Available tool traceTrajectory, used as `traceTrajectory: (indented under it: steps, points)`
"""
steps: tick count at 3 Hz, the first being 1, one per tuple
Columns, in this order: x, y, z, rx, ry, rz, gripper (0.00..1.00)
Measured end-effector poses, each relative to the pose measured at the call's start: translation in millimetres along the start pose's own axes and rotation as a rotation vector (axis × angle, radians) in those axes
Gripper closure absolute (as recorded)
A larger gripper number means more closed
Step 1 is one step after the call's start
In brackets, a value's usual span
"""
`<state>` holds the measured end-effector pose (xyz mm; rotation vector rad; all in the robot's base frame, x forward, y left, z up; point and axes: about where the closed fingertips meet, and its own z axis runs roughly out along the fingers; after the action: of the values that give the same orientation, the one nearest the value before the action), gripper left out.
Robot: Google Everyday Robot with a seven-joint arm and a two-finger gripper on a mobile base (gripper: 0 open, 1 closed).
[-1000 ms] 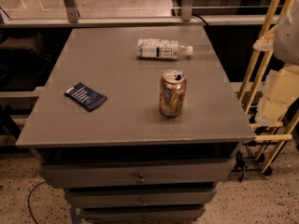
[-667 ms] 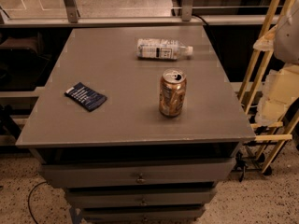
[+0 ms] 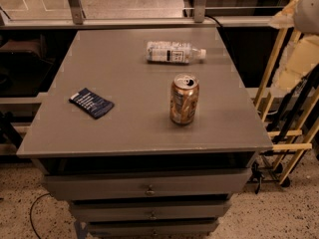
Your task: Move orange can near blue plastic bottle
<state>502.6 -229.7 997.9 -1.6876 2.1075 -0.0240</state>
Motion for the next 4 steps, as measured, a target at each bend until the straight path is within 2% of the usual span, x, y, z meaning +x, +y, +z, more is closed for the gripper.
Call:
traceTrajectory:
  steps: [1,2,3,4]
  points:
    - [-8,-62,19,0.024,-0.112,0.036,0.0]
    - [-11,-101,53,0.07,-0.192,0.117,0.0]
    - [-11,-101,53,0.069,-0.192,0.117,0.0]
    - [-23,-108,83,0.074,-0.224,0.128,0.0]
